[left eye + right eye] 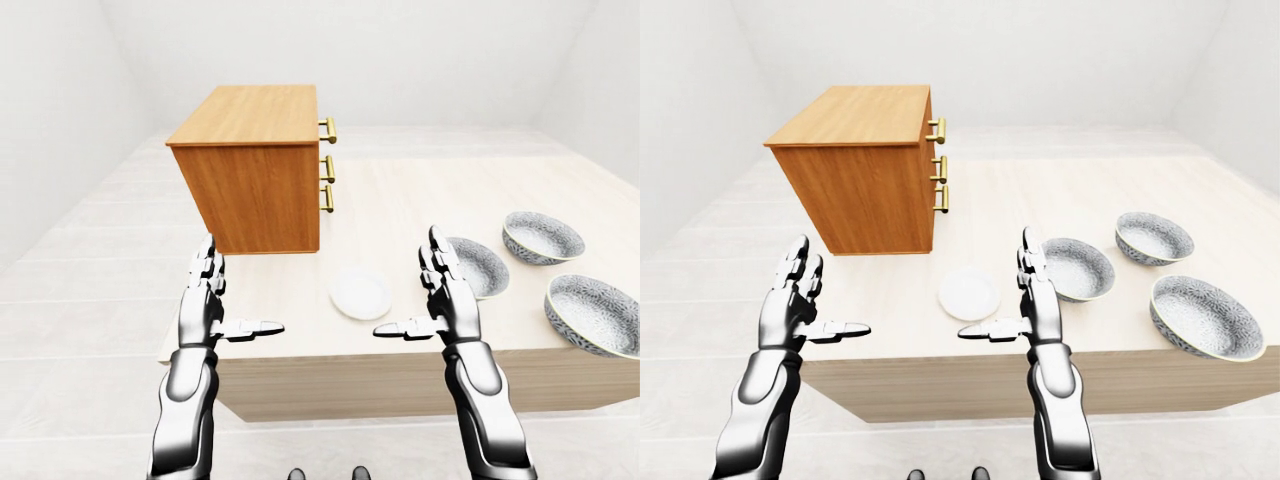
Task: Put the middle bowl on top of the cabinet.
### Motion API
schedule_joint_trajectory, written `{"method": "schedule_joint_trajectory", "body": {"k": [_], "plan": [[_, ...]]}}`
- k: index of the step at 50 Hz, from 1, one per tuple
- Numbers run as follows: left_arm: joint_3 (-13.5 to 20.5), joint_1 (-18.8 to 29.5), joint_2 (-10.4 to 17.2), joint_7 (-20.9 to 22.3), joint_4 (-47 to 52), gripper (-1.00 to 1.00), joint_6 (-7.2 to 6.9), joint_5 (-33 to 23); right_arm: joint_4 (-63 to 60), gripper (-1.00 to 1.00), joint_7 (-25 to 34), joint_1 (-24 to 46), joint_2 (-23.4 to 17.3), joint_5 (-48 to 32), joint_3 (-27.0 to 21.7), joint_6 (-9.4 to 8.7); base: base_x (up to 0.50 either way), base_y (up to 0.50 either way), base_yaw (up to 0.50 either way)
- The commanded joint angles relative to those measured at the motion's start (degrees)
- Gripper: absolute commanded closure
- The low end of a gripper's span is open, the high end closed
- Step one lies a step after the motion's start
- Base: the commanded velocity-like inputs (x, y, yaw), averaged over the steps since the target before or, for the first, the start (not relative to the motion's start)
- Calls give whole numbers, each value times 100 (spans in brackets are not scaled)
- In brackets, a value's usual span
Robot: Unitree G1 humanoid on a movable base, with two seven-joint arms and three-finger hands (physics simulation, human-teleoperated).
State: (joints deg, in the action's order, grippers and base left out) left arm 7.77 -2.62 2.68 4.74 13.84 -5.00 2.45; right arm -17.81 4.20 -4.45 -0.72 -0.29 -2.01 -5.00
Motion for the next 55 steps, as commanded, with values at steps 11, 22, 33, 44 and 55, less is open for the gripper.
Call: {"method": "schedule_joint_trajectory", "body": {"k": [11, 22, 33, 44, 55], "plan": [[100, 106, 28, -59, -221, -100, 0, 88, -14, -100, 60, -10, -25, 38, -15, 0, 8, 0, 0], [38, -40, 0, 6, -32, -100, 0, 76, 6, -100, 70, -24, -27, 64, -49, 0, 48, 0, 0], [52, -103, -13, 46, 33, -100, 0, 92, 44, -100, 72, -50, -16, 71, -31, 0, 32, 0, 0], [69, -180, -22, 93, 155, -100, 0, 101, -14, -100, 127, -66, -23, 80, 13, 0, 0, 0, 0], [74, -151, -19, 109, 169, -100, 0, 88, 117, -100, 101, -52, -4, 71, 21, 0, 26, 0, 0]]}}
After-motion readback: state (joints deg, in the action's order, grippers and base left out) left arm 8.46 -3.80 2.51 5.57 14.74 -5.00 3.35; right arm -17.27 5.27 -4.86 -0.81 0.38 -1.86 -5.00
